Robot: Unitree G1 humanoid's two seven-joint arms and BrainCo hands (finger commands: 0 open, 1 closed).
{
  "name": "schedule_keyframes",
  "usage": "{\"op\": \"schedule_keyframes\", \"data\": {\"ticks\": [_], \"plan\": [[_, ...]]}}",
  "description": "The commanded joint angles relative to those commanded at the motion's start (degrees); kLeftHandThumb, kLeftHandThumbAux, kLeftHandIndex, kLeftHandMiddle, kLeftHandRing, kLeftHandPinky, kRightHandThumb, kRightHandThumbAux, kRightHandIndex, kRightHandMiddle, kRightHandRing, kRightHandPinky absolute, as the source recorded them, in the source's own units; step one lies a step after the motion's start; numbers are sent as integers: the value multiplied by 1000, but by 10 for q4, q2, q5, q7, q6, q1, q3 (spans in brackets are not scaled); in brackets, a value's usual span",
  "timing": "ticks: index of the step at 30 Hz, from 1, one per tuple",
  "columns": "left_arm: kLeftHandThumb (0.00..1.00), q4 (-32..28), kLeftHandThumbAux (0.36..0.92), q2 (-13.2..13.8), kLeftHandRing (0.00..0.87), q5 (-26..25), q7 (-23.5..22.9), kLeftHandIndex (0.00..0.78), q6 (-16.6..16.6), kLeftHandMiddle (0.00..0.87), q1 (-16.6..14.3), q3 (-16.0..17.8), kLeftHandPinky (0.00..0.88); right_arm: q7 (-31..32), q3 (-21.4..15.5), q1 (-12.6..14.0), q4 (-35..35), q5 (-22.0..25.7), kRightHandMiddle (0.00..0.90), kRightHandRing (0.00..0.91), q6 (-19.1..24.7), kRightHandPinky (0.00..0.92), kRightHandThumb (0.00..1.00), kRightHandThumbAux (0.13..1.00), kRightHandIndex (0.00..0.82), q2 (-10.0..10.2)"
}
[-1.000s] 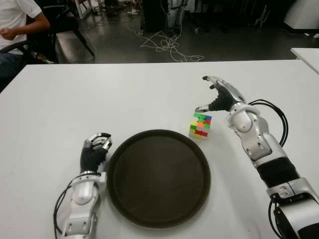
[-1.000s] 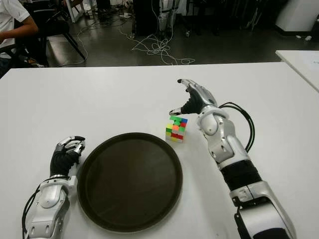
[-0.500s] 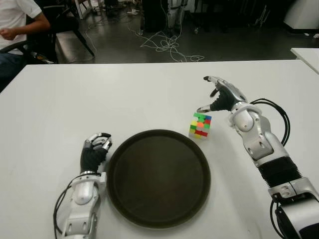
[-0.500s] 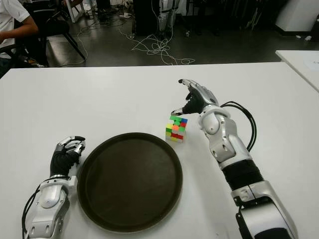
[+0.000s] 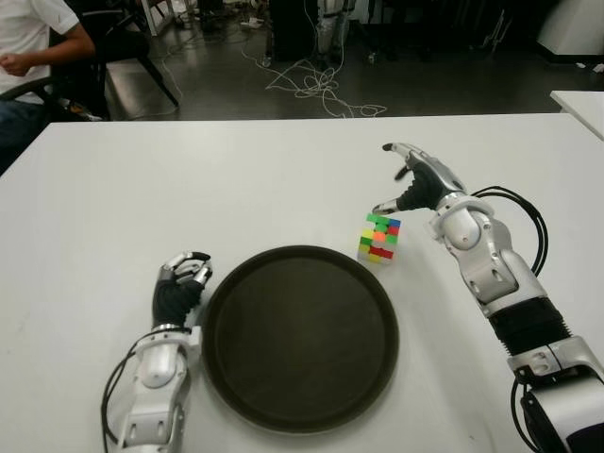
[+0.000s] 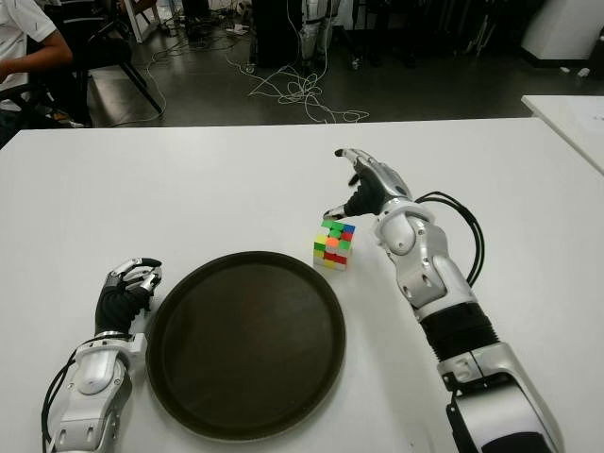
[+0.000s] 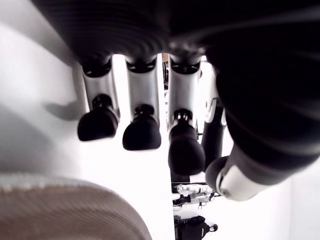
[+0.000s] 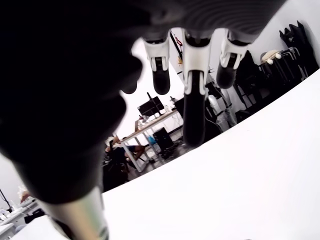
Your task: Pick up the Rubik's Cube and put it in the plate
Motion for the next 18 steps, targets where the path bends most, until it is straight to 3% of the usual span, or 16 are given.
{"op": "schedule_keyframes", "data": {"ticks": [8,18], "plan": [[709,-1,705,-3,817,-9,-3,444,-2,807,1,4,809,-2,6,8,-3,-2,106,140,0,152,0,856,52,5],[710,-1,704,-2,819,-15,-5,444,0,807,1,4,808,13,26,15,-6,-15,123,142,-5,162,0,883,85,-4]]}}
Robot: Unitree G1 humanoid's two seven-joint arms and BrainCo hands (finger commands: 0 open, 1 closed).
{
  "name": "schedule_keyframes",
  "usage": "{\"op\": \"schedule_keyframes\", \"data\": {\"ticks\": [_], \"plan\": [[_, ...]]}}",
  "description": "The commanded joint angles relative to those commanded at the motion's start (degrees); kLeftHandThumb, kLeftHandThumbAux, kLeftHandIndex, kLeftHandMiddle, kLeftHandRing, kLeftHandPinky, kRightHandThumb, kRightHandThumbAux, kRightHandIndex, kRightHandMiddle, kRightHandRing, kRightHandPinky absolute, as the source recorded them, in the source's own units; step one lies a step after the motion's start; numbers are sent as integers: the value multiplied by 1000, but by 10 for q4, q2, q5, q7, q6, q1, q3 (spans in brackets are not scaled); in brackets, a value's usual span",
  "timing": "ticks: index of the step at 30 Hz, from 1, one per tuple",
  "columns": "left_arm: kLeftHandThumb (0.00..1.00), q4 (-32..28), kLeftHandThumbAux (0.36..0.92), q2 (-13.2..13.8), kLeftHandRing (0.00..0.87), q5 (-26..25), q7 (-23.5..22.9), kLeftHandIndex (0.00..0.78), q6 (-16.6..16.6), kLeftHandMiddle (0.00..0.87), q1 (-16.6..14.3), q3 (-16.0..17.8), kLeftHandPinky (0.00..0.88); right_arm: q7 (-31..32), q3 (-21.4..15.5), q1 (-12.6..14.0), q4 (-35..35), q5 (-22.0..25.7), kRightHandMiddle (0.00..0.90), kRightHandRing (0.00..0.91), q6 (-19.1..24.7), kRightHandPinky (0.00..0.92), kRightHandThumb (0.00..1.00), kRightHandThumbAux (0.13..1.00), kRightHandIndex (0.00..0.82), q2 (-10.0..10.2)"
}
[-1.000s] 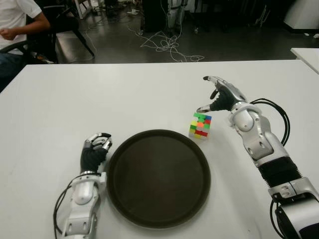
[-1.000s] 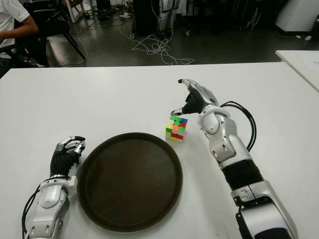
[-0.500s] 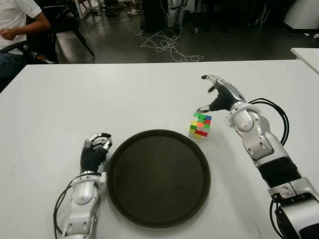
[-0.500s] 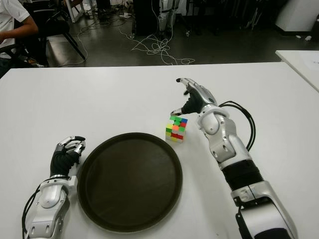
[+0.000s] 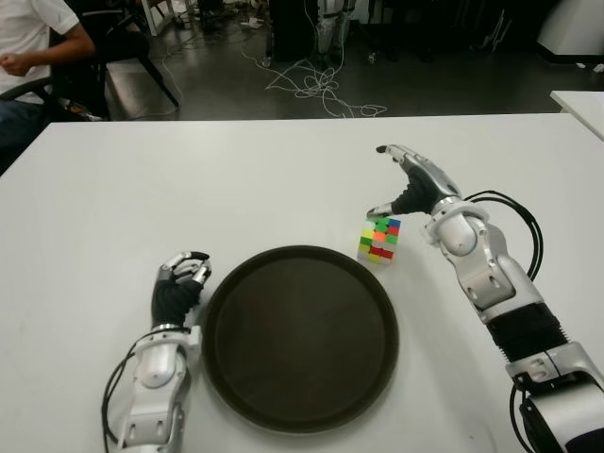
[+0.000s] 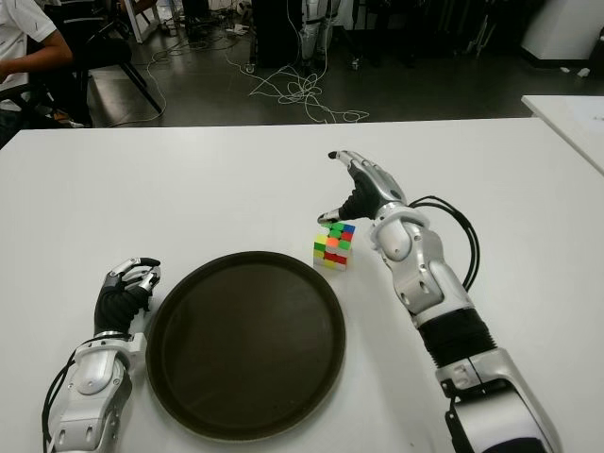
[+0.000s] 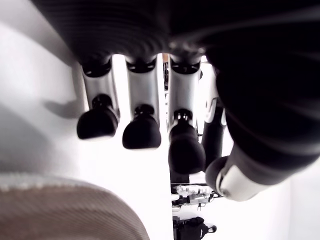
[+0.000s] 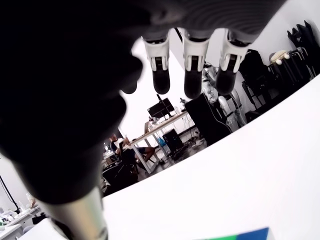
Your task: Pick up the Rubik's Cube and put it in the plate
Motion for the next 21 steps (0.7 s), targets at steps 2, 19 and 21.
{"op": "schedule_keyframes", "data": {"ticks": [2,19,21], "plan": [[710,0,705,0,819,0,1,444,0,807,0,-1,807,4,4,1,-1,-3,126,145,2,173,0,891,86,-2],[711,-2,704,4,815,9,3,444,0,804,1,-6,801,24,11,16,-13,-3,153,186,17,231,0,885,102,4],[710,-4,704,4,814,11,5,444,4,802,1,-6,801,24,12,18,-13,-2,150,185,19,227,0,887,100,6]]}}
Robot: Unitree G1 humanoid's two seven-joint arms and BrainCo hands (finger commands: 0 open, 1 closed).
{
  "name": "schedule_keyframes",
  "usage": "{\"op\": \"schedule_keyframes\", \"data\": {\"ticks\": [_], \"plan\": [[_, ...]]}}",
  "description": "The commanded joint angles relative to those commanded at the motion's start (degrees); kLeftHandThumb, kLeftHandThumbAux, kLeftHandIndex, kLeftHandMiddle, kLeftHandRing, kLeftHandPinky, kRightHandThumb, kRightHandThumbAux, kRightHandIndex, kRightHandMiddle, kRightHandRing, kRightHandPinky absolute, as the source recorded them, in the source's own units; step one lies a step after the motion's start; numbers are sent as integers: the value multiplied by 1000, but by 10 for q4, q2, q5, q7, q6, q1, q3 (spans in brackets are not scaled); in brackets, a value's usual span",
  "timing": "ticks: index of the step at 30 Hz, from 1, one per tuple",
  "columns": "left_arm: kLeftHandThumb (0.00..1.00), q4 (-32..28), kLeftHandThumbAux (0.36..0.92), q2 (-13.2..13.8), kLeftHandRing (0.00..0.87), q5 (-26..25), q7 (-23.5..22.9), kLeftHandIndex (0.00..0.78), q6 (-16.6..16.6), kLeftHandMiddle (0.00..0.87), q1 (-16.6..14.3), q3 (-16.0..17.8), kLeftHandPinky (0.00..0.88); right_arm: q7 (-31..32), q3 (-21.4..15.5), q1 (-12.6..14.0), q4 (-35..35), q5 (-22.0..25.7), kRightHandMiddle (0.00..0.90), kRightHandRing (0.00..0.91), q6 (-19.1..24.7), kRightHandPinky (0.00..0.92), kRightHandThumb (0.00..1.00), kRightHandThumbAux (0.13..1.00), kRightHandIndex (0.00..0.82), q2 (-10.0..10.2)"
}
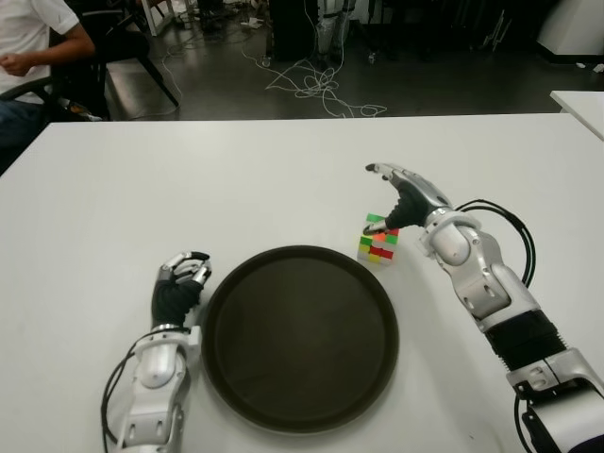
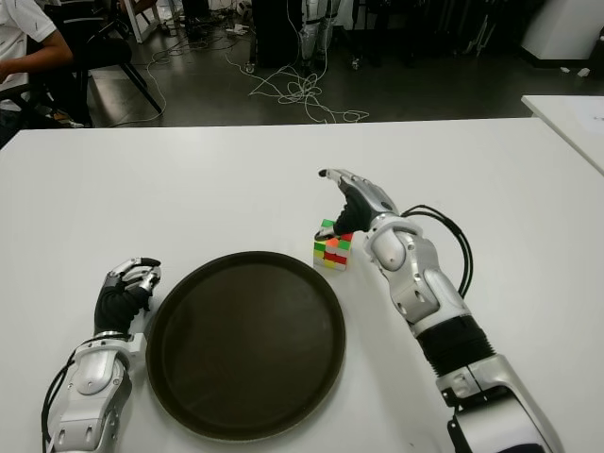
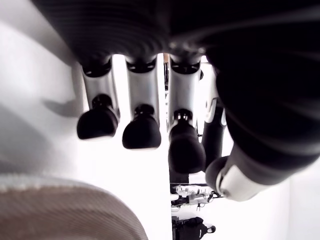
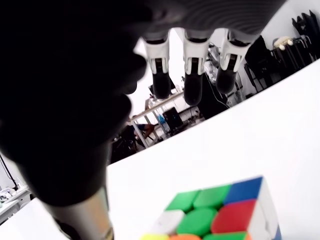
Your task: Pick up the Rubik's Cube and put it in the plate
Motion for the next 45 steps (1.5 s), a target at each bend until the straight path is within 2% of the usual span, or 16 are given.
{"op": "schedule_keyframes", "data": {"ticks": [4,12,18,27,30,45], "plan": [[711,-1,704,-1,812,1,3,444,7,800,-2,1,802,5,5,1,3,-1,148,187,6,222,0,897,102,3],[710,-2,705,-1,810,3,2,444,5,799,-1,1,799,3,11,1,9,-4,116,134,6,164,0,898,79,1],[710,-3,705,-3,812,-2,-2,444,2,802,0,2,798,-2,10,2,10,-3,129,154,4,152,0,867,72,3],[709,-5,705,-4,812,-2,-2,444,2,802,1,2,801,-4,14,0,17,-6,135,158,0,179,0,929,87,2],[710,-7,704,-3,811,1,-1,444,5,802,1,1,800,-3,16,-1,20,-8,151,178,2,189,0,926,85,2],[708,-5,705,-2,812,-2,-5,444,3,803,0,1,799,-4,12,2,23,-8,111,132,2,158,0,904,54,5]]}}
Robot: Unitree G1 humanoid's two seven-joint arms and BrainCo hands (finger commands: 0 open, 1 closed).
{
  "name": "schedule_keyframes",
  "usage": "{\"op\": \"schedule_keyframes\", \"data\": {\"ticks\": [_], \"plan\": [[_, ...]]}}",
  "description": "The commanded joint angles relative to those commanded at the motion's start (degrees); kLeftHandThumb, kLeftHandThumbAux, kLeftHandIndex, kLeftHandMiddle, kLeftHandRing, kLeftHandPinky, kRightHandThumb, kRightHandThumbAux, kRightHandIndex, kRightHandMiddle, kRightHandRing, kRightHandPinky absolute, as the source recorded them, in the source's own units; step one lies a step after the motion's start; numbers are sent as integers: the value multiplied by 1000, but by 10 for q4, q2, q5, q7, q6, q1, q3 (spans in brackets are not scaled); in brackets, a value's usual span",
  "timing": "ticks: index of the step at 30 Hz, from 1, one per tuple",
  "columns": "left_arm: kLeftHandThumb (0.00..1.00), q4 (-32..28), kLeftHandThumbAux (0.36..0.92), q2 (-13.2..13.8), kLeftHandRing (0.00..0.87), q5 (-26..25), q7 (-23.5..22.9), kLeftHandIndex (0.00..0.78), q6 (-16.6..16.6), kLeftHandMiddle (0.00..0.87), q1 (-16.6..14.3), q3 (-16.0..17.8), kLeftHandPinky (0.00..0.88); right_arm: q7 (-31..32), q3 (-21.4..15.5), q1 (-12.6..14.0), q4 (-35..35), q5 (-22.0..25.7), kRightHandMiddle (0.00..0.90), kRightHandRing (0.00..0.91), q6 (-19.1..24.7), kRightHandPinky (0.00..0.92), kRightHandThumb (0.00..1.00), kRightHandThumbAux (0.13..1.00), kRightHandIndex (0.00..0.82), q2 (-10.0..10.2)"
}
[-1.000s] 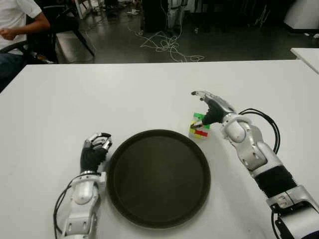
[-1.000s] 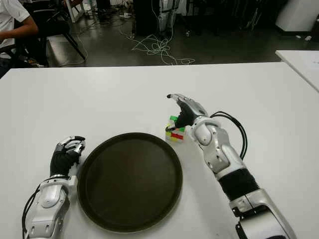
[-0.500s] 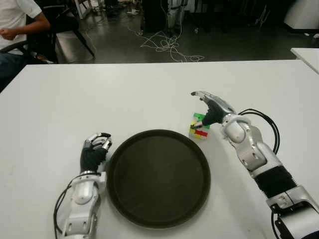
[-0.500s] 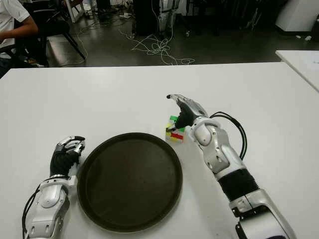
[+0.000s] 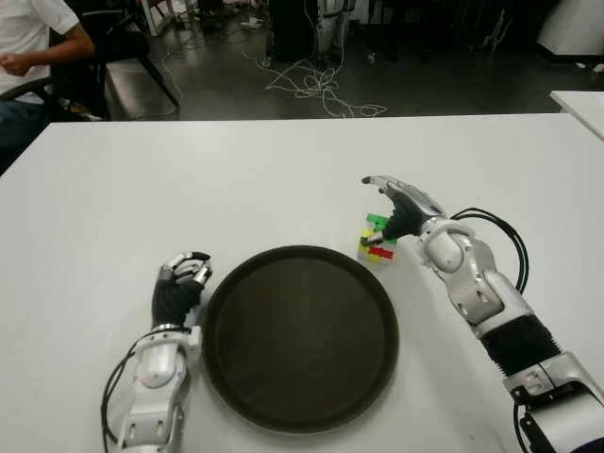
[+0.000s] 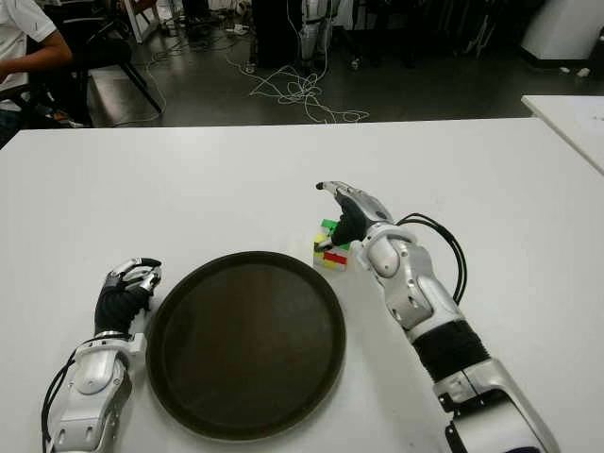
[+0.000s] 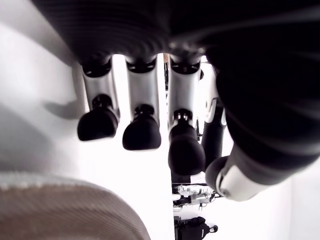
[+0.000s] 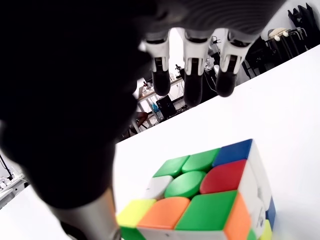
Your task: Pick up the Rubik's Cube and put it in the plate
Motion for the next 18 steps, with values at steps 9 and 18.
{"op": "schedule_keyframes", "data": {"ticks": [9,18], "plan": [[710,-2,705,1,811,4,1,444,3,802,1,-1,796,4,1,2,-1,-2,109,125,7,152,0,901,52,1],[710,-8,704,0,809,-1,-1,444,12,798,3,0,797,19,4,2,-5,0,117,131,21,126,0,905,50,1]]}}
